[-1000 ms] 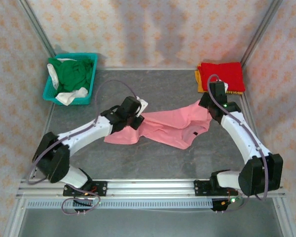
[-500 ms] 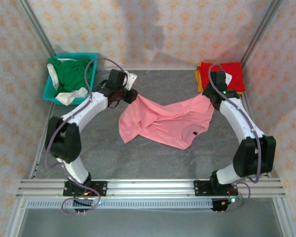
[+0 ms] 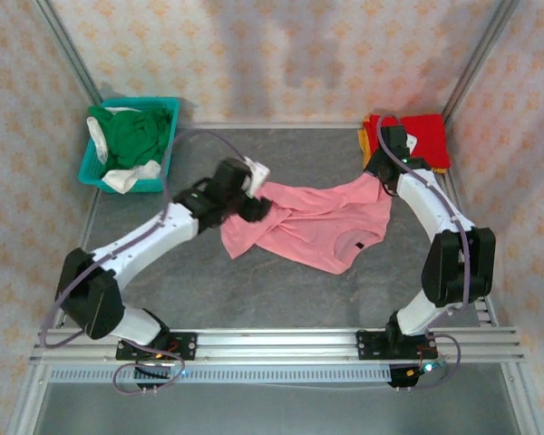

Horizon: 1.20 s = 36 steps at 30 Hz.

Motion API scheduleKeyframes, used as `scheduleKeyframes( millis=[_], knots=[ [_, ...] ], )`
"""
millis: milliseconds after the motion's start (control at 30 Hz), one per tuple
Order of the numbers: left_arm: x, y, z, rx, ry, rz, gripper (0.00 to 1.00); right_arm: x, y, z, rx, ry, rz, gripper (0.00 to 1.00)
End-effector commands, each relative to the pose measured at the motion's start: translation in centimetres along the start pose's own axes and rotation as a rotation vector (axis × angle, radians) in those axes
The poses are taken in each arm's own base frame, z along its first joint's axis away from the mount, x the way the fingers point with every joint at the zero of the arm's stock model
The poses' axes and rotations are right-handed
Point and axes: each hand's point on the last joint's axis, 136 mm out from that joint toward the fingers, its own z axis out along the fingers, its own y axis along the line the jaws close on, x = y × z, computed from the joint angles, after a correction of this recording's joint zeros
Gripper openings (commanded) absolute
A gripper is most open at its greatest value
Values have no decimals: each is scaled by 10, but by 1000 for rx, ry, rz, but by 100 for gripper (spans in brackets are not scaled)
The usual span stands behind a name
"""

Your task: Fold and stack the t-shirts

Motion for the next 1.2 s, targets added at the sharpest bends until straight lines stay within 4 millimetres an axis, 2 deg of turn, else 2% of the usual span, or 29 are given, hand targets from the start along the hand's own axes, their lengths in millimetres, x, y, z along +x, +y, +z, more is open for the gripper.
scheduleKeyframes(
  millis=[0, 133, 233, 333, 433, 500, 533, 667, 833, 1000, 1167],
  knots=[
    [60, 13, 40, -131, 195, 1, 73, 2, 2, -13, -52, 3, 39, 0],
    [78, 14, 66, -147, 256, -6, 78, 5, 1, -19, -63, 2, 44, 0],
    [88, 13, 81, -151, 291, -11, 77, 6, -3, -21, -54, -5, 43, 0],
    [98, 15, 92, -164, 323, -11, 72, 7, -6, -22, -40, -8, 37, 0],
    [105, 20, 95, -194, 342, -16, 56, 7, -8, -23, -33, -12, 32, 0],
    [104, 24, 92, -209, 325, -32, 40, 7, -10, -23, -29, -13, 29, 0],
    [101, 26, 88, -216, 317, -40, 35, 8, -10, -23, -28, -14, 27, 0],
    [89, 33, 73, -239, 280, -69, 25, 8, -11, -23, -19, -16, 25, 0],
    [79, 47, 55, -257, 231, -141, 2, 8, -16, -22, 2, -24, 26, 0],
    [71, 73, 32, -262, 151, -329, 0, 5, -22, -24, 30, -32, 27, 0],
    [56, 82, 1, -227, 58, -435, 0, -6, -26, -41, 38, -75, 24, 0]
  ],
)
